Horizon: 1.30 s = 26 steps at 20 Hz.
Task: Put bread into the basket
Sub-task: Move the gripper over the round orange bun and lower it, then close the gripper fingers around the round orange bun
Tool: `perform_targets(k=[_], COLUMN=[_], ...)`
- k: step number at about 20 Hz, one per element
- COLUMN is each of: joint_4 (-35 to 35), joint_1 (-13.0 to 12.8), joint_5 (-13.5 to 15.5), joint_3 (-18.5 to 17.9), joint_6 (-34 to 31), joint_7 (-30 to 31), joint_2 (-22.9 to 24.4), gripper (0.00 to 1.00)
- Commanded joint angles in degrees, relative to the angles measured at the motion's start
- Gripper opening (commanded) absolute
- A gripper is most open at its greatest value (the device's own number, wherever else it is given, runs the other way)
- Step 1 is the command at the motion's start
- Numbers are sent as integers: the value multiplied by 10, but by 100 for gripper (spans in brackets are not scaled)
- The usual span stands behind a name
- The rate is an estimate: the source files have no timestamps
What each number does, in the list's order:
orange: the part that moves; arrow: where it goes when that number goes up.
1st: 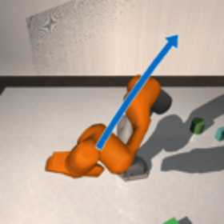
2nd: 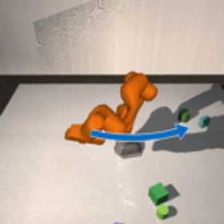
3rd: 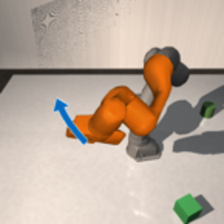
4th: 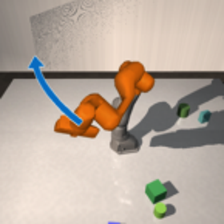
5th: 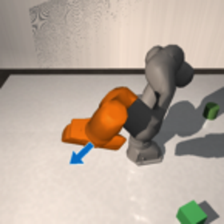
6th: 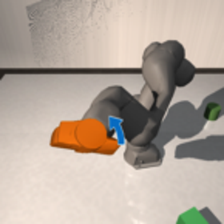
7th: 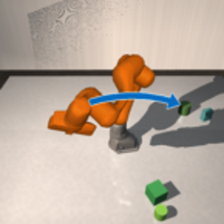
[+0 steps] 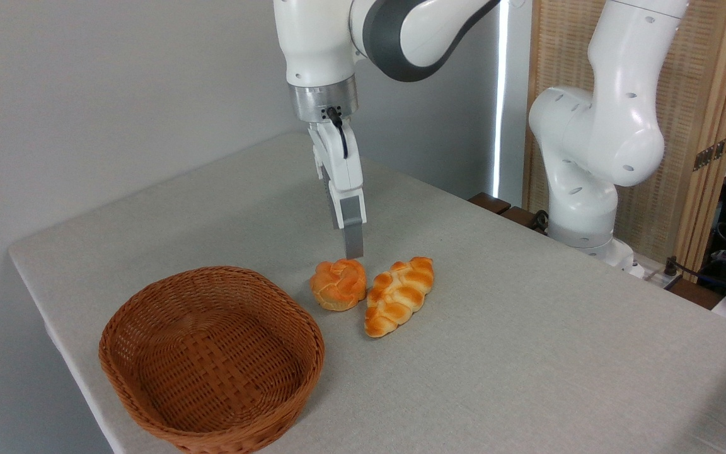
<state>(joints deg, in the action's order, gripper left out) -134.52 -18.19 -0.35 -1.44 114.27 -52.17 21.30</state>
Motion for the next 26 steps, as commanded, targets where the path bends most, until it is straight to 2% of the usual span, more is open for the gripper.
perform_targets(k=[1,13,23,26], joint_4=[-33,-64,-69,-70], joint_1=[-15,-20,-20,-21], joint_5=[-20,-22,-24,-46], joint_3=[-30,-30,-30,-30], joint_6=[39,108,124,128], joint_7=[-13,-15,-15,-15], joint_2=[15,6,-3,-7], gripper=[100,100,100,100])
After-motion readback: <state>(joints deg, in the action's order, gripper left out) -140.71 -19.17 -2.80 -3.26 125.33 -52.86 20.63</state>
